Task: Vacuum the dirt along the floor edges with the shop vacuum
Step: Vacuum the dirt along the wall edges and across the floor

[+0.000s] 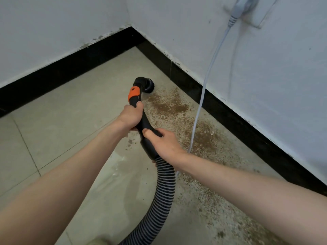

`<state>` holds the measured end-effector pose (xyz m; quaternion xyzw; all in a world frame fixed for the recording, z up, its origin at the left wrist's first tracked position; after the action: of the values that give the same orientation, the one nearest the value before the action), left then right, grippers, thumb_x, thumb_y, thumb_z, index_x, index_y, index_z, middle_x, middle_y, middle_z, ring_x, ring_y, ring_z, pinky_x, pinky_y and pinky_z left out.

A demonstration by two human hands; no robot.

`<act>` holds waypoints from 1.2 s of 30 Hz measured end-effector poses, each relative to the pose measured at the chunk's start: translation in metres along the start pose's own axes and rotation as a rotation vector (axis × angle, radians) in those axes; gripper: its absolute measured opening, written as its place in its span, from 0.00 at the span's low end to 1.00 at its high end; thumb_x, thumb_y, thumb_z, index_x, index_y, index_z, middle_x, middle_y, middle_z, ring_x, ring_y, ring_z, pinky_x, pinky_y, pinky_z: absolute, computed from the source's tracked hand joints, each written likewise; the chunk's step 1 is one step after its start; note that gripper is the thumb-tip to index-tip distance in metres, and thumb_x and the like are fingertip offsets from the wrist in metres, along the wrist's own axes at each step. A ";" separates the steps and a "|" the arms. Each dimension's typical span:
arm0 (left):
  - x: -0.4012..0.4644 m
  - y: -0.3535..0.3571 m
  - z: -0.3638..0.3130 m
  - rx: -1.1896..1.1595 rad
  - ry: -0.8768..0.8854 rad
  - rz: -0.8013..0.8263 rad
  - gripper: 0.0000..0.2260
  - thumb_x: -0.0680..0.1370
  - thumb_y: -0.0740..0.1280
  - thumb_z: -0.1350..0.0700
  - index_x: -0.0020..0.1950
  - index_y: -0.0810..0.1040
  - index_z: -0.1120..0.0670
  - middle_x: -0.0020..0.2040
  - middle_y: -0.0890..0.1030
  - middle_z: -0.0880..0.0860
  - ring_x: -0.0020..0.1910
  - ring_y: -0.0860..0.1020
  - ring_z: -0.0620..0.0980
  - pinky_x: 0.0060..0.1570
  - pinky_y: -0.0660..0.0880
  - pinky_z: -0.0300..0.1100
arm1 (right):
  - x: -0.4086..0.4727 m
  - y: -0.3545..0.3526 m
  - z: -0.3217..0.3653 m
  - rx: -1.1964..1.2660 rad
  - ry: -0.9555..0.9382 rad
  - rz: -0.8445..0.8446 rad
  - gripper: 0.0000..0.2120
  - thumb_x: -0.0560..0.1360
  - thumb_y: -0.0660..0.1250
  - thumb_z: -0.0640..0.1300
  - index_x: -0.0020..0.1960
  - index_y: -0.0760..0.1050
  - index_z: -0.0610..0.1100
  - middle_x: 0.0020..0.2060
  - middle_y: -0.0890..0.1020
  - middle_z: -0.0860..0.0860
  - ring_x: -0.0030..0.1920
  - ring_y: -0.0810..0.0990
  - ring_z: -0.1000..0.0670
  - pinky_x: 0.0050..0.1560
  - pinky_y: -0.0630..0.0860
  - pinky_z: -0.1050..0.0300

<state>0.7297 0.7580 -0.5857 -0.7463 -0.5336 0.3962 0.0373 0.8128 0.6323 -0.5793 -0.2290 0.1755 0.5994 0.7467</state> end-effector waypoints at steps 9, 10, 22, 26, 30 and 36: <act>0.001 -0.004 -0.015 -0.018 0.032 0.041 0.16 0.82 0.52 0.48 0.55 0.68 0.61 0.44 0.74 0.57 0.41 0.74 0.54 0.38 0.73 0.44 | 0.008 0.005 0.015 0.021 -0.001 0.018 0.15 0.74 0.66 0.57 0.42 0.75 0.44 0.35 0.79 0.48 0.37 0.79 0.44 0.46 0.80 0.40; 0.001 -0.009 -0.013 -0.025 0.026 0.027 0.16 0.82 0.52 0.48 0.55 0.68 0.61 0.45 0.74 0.57 0.41 0.75 0.55 0.39 0.74 0.45 | 0.008 0.008 0.017 0.021 -0.005 0.033 0.15 0.74 0.66 0.56 0.43 0.75 0.43 0.36 0.79 0.47 0.36 0.79 0.44 0.45 0.80 0.41; -0.047 -0.045 0.058 -0.149 -0.088 -0.094 0.17 0.82 0.52 0.48 0.57 0.67 0.61 0.46 0.75 0.58 0.46 0.76 0.57 0.42 0.77 0.47 | -0.033 0.052 -0.001 -0.088 -0.029 0.198 0.11 0.73 0.66 0.57 0.41 0.75 0.50 0.37 0.80 0.50 0.38 0.80 0.45 0.45 0.80 0.46; -0.055 -0.030 0.056 -0.184 -0.089 -0.054 0.17 0.82 0.52 0.48 0.57 0.68 0.61 0.47 0.75 0.58 0.42 0.76 0.55 0.36 0.76 0.44 | -0.042 0.039 -0.005 -0.115 -0.026 0.156 0.12 0.72 0.66 0.57 0.42 0.75 0.48 0.37 0.80 0.50 0.39 0.81 0.45 0.45 0.80 0.46; -0.052 -0.016 0.044 -0.208 -0.070 -0.017 0.17 0.82 0.52 0.48 0.57 0.67 0.61 0.43 0.74 0.56 0.41 0.76 0.54 0.40 0.76 0.46 | -0.040 0.023 -0.004 -0.139 -0.022 0.098 0.14 0.72 0.66 0.59 0.43 0.76 0.48 0.38 0.81 0.49 0.41 0.82 0.45 0.46 0.80 0.45; -0.046 0.003 0.032 -0.214 -0.044 0.031 0.17 0.82 0.51 0.47 0.56 0.68 0.61 0.40 0.72 0.54 0.37 0.73 0.51 0.36 0.73 0.43 | -0.038 0.005 -0.004 -0.179 -0.035 0.019 0.16 0.73 0.66 0.59 0.42 0.76 0.45 0.37 0.81 0.50 0.39 0.81 0.47 0.39 0.76 0.52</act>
<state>0.7060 0.7073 -0.5840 -0.7452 -0.5620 0.3536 -0.0606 0.7993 0.6003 -0.5634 -0.2825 0.1104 0.6237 0.7204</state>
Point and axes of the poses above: each hand's wrist, its own x-axis towards the middle knuckle, its own y-axis out of the palm, z = x × y, the point moved 9 cm from there along x, towards the middle knuckle
